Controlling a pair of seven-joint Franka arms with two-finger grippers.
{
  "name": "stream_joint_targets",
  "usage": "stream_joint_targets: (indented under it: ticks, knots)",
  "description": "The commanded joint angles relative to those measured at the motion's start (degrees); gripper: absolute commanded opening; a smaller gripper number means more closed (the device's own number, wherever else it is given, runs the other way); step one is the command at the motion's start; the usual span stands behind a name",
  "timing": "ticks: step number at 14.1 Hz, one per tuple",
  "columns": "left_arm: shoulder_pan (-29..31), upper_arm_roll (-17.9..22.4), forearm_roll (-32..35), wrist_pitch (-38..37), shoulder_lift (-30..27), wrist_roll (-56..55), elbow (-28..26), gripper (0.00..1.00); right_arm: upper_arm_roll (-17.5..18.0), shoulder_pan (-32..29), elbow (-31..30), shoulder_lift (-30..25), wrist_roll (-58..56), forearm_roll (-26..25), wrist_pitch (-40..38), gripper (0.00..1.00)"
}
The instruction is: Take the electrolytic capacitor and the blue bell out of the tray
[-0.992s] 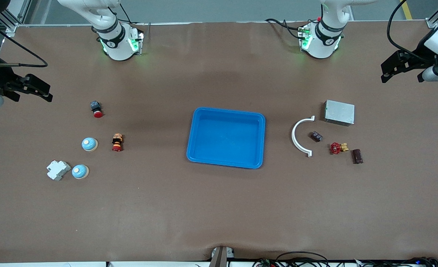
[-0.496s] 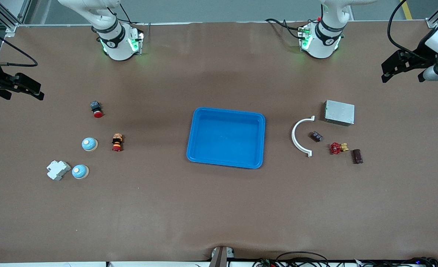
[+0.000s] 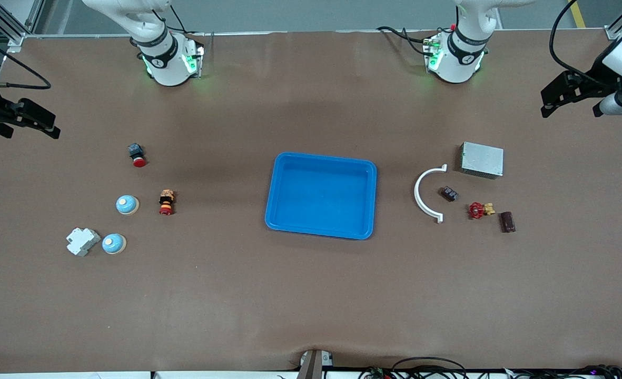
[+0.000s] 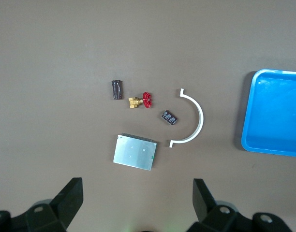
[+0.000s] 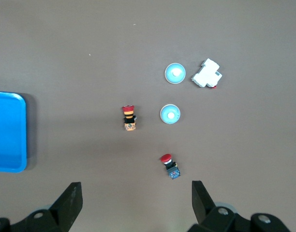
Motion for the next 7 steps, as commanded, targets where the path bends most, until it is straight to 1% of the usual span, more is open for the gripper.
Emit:
stream_joint_targets:
  ticks: [1,7]
  knots:
    - [-0.1,-0.15,-0.05,-1.24,0.68,0.08,1.61,1.0,0.29,-1.23,-0.82,-1.38,-0.56,1.53,-0.49,1.0]
    - [-0.19,-0.15,-0.05,-1.24,0.68,-0.09,2.31,1.0,0.21,-1.68,-0.65,-1.38,-0.83,1.53,-1.46,1.0]
